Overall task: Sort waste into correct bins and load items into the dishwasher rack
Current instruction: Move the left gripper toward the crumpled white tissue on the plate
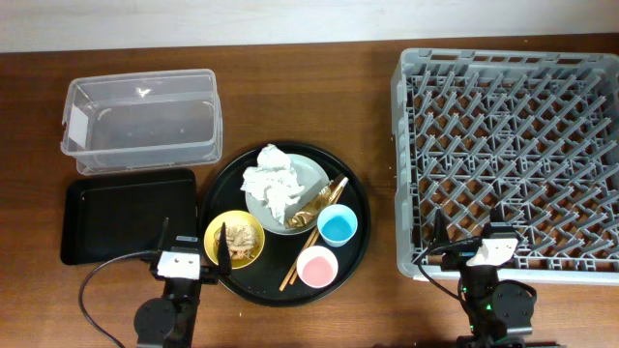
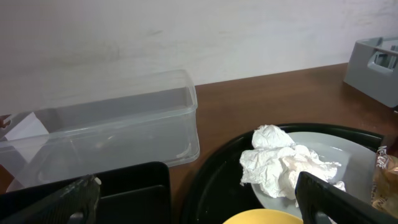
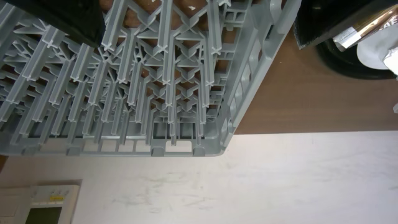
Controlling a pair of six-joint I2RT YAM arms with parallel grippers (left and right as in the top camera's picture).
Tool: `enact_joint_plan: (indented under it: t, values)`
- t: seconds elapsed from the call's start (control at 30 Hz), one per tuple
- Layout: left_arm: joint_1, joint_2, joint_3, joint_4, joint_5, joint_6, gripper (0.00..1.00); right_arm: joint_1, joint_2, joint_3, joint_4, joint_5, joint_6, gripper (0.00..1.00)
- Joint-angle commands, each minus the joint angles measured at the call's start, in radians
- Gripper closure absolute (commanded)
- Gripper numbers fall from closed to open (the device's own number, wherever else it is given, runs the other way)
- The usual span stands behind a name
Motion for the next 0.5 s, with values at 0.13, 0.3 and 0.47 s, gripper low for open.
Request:
enact_joint_plan:
  t: [0.13, 0.3, 0.47]
  values:
    - [-0.002, -0.007, -0.007, 0.0, 0.014, 0.013, 0.01, 0.006, -0.008, -0.006, -0.004, 0.012, -0.003, 0.02]
    - [-0.002, -0.007, -0.007, 0.0, 0.037, 0.003, 0.01, 0.006, -0.006, -0.006, -0.005, 0.0, 0.03, 0.02]
    - [-0.002, 0.003, 0.006, -0.009, 0.086, -0.189, 0.01, 0.006, -0.003, 0.048, -0.074, -0.071, 0.058, 0.02]
